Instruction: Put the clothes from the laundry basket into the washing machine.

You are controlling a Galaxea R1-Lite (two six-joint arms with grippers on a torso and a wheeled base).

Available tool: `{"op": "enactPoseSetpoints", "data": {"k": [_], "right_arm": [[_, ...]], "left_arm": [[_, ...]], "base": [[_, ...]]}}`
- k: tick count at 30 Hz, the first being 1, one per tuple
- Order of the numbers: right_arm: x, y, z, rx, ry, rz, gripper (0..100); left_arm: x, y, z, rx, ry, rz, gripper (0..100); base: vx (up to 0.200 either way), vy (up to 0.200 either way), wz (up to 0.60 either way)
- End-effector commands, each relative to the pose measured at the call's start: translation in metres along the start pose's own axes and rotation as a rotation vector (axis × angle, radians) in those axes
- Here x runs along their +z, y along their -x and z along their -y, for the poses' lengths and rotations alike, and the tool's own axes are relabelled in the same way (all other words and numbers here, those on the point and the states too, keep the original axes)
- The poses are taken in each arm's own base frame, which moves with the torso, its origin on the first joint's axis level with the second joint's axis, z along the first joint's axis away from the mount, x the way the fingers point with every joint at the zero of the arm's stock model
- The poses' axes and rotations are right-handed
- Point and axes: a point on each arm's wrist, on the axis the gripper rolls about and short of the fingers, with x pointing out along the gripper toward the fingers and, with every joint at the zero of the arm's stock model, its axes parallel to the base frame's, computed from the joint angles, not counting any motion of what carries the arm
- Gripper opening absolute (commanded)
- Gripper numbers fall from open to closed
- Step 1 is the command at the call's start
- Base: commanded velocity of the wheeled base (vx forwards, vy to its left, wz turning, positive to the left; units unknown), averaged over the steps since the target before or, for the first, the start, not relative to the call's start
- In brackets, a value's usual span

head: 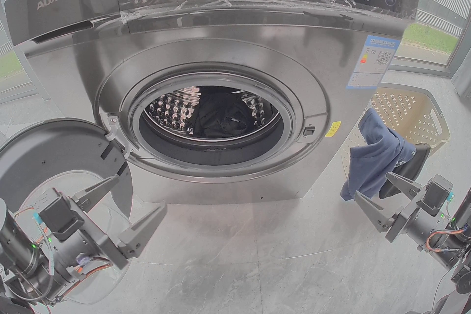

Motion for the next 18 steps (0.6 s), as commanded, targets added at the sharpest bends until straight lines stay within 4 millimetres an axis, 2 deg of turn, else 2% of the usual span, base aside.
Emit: {"op": "enactPoseSetpoints", "data": {"k": [1, 7, 13, 18], "right_arm": [[0.010, 0.026, 0.006, -0.044, -0.005, 0.039, 100], [0.012, 0.055, 0.009, -0.103, -0.005, 0.011, 100], [0.013, 0.091, 0.022, -0.244, 0.001, 0.050, 100], [0.000, 0.126, 0.024, -0.335, 0.021, 0.033, 100]], "left_arm": [[0.003, 0.031, -0.013, 0.055, -0.023, 0.063, 100], [0.007, 0.047, -0.020, 0.112, -0.043, 0.095, 100], [0.001, 0.079, -0.029, 0.186, -0.049, 0.045, 100], [-0.004, 0.101, -0.033, 0.249, -0.050, 0.050, 100]], "base": [[-0.200, 0.000, 0.00], [-0.200, 0.000, 0.00], [-0.200, 0.000, 0.00], [-0.200, 0.000, 0.00]]}}
